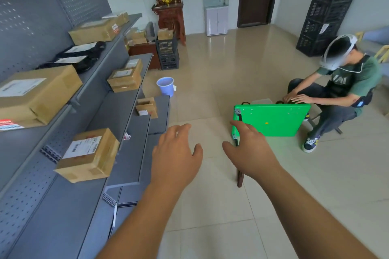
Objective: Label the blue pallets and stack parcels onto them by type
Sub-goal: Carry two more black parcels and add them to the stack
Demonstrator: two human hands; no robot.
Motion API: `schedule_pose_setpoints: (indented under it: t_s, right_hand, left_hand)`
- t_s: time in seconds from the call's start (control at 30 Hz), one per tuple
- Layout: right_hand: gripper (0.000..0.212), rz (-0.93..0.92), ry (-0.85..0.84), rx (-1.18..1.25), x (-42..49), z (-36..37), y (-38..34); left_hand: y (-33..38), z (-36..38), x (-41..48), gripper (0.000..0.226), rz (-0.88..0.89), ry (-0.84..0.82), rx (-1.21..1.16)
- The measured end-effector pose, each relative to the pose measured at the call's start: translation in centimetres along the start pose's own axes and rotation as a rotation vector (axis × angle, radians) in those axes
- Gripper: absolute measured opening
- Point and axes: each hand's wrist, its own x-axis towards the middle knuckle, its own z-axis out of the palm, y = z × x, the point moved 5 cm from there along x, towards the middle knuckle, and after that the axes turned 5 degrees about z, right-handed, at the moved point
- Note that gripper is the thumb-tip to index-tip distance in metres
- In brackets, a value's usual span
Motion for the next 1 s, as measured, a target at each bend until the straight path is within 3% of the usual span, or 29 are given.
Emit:
schedule_pose_setpoints:
  t_s: [0.33, 0.7, 1.0]
  right_hand:
    - [0.066, -0.024, -0.010, -0.016, 15.5, 1.7, -3.2]
    - [0.065, -0.025, 0.023, -0.018, 32.9, 6.0, -13.9]
    - [0.065, -0.002, 0.037, -0.025, 45.2, 7.8, -18.4]
  left_hand:
    - [-3.6, 4.4, 15.1, 0.056, -0.038, -0.028, -0.038]
    - [-12.5, 5.7, 34.9, 0.057, 0.028, -0.027, -0.059]
    - [-16.3, 6.7, 48.2, 0.058, 0.060, -0.035, -0.034]
